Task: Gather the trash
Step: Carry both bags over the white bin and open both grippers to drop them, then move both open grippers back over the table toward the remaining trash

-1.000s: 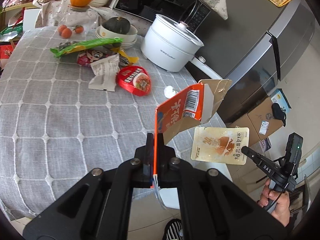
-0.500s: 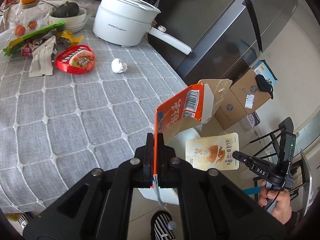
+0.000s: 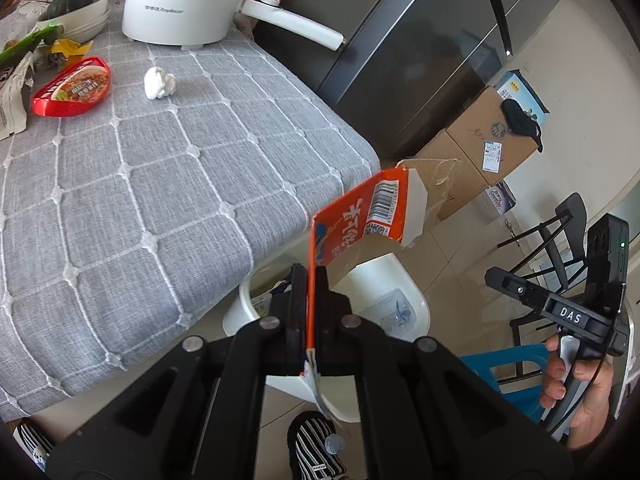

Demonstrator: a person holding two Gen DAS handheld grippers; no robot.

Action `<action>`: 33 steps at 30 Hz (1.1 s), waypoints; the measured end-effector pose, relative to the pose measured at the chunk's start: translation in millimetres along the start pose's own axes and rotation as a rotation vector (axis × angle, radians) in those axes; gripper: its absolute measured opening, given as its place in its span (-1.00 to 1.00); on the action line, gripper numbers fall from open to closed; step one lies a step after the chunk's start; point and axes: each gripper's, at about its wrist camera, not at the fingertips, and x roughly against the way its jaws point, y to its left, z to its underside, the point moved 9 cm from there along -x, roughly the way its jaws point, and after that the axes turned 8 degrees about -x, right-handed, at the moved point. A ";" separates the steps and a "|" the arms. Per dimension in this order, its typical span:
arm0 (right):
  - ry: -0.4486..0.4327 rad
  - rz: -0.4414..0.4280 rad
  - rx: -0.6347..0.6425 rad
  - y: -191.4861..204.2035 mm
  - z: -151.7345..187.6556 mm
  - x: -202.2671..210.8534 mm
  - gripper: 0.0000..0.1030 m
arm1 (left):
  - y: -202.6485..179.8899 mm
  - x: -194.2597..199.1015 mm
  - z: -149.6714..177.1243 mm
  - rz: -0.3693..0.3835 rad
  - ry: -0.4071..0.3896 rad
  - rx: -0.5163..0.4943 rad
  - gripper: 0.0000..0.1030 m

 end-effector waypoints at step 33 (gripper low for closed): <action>-0.090 -0.030 0.080 77.2 -21.5 10.9 0.61 | 115.8 86.1 39.5 -0.354 -0.012 -0.031 0.99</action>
